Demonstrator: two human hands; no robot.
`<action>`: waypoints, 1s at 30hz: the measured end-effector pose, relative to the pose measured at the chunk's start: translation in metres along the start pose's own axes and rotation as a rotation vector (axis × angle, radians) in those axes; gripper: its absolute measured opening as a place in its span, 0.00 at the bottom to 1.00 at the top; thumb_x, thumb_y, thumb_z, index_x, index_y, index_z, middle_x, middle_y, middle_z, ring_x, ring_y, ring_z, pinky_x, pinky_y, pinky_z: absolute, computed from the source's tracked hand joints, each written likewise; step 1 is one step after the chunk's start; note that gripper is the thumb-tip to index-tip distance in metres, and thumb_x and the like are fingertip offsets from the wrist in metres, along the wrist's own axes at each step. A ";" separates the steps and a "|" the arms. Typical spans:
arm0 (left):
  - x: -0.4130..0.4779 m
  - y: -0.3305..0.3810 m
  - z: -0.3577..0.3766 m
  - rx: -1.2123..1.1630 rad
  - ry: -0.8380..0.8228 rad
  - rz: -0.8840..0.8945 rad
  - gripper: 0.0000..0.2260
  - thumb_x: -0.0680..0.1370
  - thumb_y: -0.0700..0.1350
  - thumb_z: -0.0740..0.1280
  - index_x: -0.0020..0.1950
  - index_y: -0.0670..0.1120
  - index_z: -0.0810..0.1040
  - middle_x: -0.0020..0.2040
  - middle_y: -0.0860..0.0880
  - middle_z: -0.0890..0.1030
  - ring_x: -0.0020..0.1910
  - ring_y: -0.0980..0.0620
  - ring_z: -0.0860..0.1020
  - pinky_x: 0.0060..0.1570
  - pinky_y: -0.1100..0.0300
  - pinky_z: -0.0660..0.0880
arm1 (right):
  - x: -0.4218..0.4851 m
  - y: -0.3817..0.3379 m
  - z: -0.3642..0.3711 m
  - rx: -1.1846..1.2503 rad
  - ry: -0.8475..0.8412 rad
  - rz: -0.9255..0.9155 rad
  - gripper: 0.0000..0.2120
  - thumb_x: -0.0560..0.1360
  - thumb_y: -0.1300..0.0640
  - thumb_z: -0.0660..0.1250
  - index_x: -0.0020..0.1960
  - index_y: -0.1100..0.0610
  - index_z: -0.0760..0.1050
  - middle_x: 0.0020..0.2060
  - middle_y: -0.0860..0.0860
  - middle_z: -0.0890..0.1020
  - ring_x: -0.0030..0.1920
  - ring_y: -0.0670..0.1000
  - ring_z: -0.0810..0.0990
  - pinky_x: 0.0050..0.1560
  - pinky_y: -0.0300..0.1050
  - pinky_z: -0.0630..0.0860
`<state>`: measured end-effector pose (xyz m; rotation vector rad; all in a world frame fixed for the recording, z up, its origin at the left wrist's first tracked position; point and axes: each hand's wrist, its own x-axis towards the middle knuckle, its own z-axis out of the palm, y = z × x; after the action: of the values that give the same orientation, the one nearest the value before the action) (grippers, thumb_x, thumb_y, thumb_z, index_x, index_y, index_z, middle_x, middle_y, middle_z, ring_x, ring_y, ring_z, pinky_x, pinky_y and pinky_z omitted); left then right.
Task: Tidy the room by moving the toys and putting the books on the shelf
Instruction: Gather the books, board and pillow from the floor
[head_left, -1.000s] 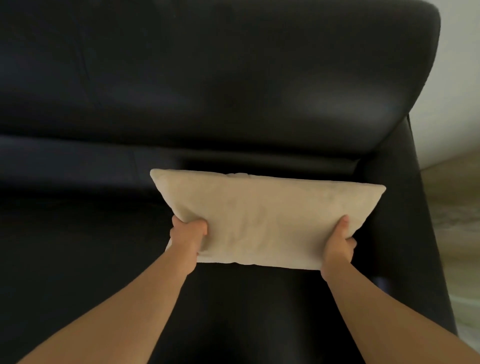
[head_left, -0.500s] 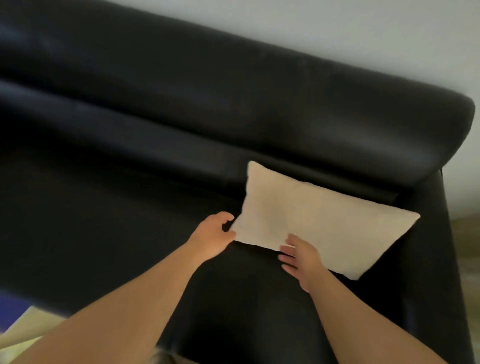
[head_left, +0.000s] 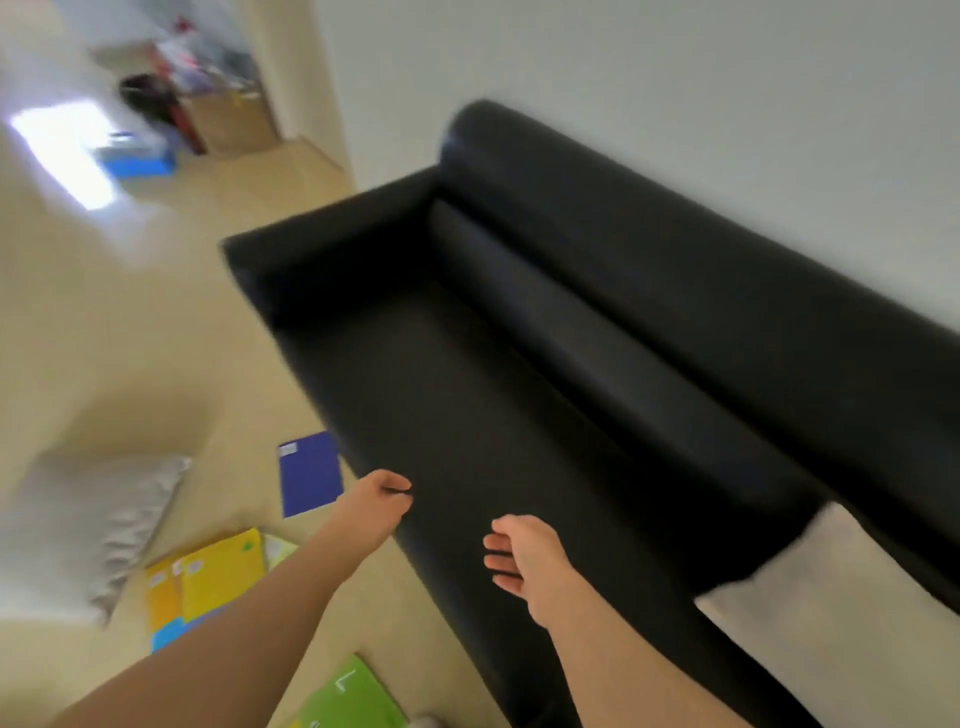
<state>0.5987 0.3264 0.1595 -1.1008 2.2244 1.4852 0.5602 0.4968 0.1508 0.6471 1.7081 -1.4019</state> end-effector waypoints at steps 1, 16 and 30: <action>-0.002 -0.006 -0.012 -0.025 0.034 -0.014 0.07 0.77 0.41 0.63 0.54 0.45 0.76 0.42 0.48 0.77 0.41 0.50 0.75 0.41 0.58 0.72 | -0.001 -0.004 0.011 -0.028 -0.015 -0.009 0.02 0.78 0.58 0.61 0.47 0.54 0.72 0.45 0.53 0.79 0.45 0.50 0.78 0.50 0.46 0.76; -0.077 -0.185 -0.157 -0.397 0.397 -0.352 0.08 0.77 0.40 0.62 0.55 0.45 0.75 0.47 0.41 0.79 0.44 0.46 0.76 0.38 0.59 0.69 | -0.024 0.037 0.206 -0.574 -0.321 -0.042 0.04 0.77 0.57 0.61 0.44 0.56 0.71 0.39 0.51 0.76 0.39 0.50 0.74 0.39 0.42 0.71; -0.023 -0.325 -0.341 -0.379 0.264 -0.373 0.10 0.77 0.39 0.63 0.57 0.44 0.76 0.47 0.41 0.79 0.44 0.45 0.75 0.38 0.59 0.70 | -0.032 0.104 0.453 -0.516 -0.226 -0.001 0.04 0.77 0.60 0.59 0.43 0.58 0.68 0.37 0.53 0.72 0.32 0.50 0.69 0.34 0.42 0.65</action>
<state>0.9096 -0.0235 0.1043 -1.8070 1.7785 1.7066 0.7811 0.0904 0.0988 0.1926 1.7823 -0.9308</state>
